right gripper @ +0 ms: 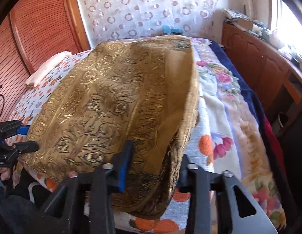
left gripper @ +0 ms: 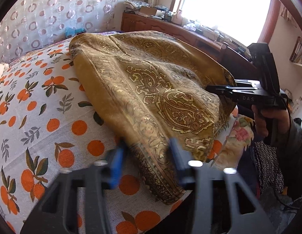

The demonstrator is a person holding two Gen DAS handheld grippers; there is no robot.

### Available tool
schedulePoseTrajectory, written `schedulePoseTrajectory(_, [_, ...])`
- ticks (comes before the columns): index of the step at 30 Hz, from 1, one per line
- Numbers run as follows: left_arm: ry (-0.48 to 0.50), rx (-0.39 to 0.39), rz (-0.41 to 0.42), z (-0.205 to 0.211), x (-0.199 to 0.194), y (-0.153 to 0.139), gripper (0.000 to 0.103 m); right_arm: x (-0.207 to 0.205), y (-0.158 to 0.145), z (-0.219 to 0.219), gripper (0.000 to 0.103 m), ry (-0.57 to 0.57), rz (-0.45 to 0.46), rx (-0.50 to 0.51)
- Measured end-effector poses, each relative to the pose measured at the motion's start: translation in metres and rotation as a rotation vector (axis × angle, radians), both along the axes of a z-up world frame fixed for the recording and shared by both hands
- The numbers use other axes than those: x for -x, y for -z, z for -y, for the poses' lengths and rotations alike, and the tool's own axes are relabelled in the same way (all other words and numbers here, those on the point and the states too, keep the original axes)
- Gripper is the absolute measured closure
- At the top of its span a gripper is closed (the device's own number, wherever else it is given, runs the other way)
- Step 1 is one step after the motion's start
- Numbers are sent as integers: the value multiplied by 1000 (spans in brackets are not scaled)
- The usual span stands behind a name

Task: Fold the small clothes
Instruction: 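Grasp the garment edge with the left gripper while the right gripper grasps it too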

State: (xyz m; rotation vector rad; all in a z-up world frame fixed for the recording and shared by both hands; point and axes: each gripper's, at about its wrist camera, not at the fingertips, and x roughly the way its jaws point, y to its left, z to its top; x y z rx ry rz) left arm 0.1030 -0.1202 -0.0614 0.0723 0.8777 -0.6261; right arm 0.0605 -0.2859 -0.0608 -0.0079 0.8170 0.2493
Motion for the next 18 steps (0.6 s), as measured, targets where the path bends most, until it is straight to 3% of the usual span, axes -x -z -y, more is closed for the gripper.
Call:
schedulePoseTrajectory(3, [12,20,19,-1,-1,-5,88,0,-4,-1,87,-13,11,23])
schedulePoseTrajectory(6, [19,37,45,-2,0,-15,93,2,-8,2,91,-25,27,4])
schedulePoseTrajectory(12, [25,122,107,-10,-4,-56,94,17,-39,10,93,-23,167,-53])
schedulePoseTrajectory(18, [23,160,168,-13,-37,-96,94,-1,-73,12,93,-47,234,-55])
